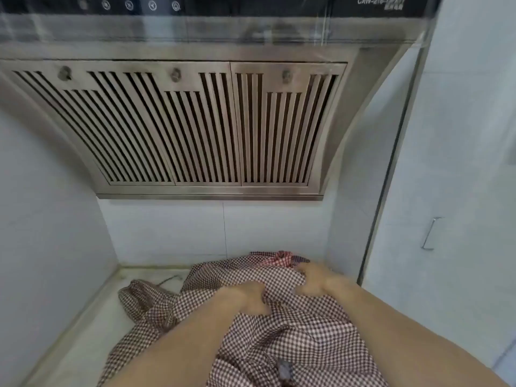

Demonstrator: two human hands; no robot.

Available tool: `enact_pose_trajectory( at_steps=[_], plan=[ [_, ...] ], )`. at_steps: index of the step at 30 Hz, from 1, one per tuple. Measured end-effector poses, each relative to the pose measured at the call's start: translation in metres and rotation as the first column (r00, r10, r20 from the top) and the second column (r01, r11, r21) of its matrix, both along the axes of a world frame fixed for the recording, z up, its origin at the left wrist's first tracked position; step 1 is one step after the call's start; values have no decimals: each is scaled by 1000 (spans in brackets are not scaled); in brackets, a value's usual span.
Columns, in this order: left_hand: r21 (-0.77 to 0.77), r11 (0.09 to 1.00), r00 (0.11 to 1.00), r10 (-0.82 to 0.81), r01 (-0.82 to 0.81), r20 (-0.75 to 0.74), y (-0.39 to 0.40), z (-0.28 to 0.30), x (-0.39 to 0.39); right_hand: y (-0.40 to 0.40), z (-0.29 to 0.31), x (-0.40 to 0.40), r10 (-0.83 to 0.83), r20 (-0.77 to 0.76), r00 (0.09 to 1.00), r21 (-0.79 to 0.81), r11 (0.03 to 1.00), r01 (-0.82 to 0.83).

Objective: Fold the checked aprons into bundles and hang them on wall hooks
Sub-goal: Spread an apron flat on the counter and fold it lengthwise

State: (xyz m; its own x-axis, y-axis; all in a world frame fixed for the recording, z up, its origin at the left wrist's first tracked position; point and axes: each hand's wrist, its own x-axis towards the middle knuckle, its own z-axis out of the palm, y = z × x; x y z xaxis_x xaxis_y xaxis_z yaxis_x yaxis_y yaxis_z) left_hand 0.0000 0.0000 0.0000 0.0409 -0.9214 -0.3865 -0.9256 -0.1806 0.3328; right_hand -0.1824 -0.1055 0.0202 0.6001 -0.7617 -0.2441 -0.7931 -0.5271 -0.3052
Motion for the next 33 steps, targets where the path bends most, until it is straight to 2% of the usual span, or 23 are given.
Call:
enact_pose_trajectory(
  at_steps=[2, 6, 8, 12, 14, 16, 18, 20, 22, 24, 27, 29, 33],
  plan=[
    [12, 1000, 1000, -4, 4, -3, 7, -28, -11, 5, -30, -13, -37, -59, 998, 38, 998, 39],
    [40, 998, 993, -47, 43, 112, 28, -86, -29, 25, -106, -30, -184, -121, 976, 81, 978, 194],
    [64, 996, 992, -62, 55, 112, 36, -106, -37, 37, -131, -31, -182, -95, 979, 83, 978, 190],
    [100, 994, 996, 29, -37, 82, 53, -137, -46, 67, -164, -31, -191, 15, 982, 166, 969, 186],
    [93, 988, 993, 120, -121, 10, 64, -153, -46, 84, -170, -35, -192, 50, 980, 117, 976, 185],
    [130, 973, 977, 202, -193, -67, 74, -162, -42, 103, -175, -39, -174, 165, 971, -12, 984, 179],
    [150, 959, 960, 259, -242, -104, 82, -164, -37, 119, -183, -43, -98, 282, 954, -153, 977, 146],
    [163, 945, 945, 304, -283, -124, 88, -166, -33, 136, -190, -47, -1, 286, 958, -173, 984, 53],
    [161, 928, 922, 360, -337, -140, 94, -166, -28, 149, -194, -53, 70, 187, 980, -118, 992, -48],
    [167, 913, 900, 400, -373, -172, 103, -163, -25, 158, -198, -60, 110, 9, 994, -59, 992, -109],
    [143, 905, 883, 422, -400, -204, 110, -159, -15, 153, -210, -69, 4, -188, 982, 93, 996, 14],
    [131, 913, 883, 408, -387, -232, 117, -160, -9, 149, -213, -75, -134, -161, 978, 201, 966, 165],
    [183, 961, 919, 254, -205, -301, 138, -149, 2, 136, -197, -84, -233, -158, 960, 418, 864, 279]
  ],
)
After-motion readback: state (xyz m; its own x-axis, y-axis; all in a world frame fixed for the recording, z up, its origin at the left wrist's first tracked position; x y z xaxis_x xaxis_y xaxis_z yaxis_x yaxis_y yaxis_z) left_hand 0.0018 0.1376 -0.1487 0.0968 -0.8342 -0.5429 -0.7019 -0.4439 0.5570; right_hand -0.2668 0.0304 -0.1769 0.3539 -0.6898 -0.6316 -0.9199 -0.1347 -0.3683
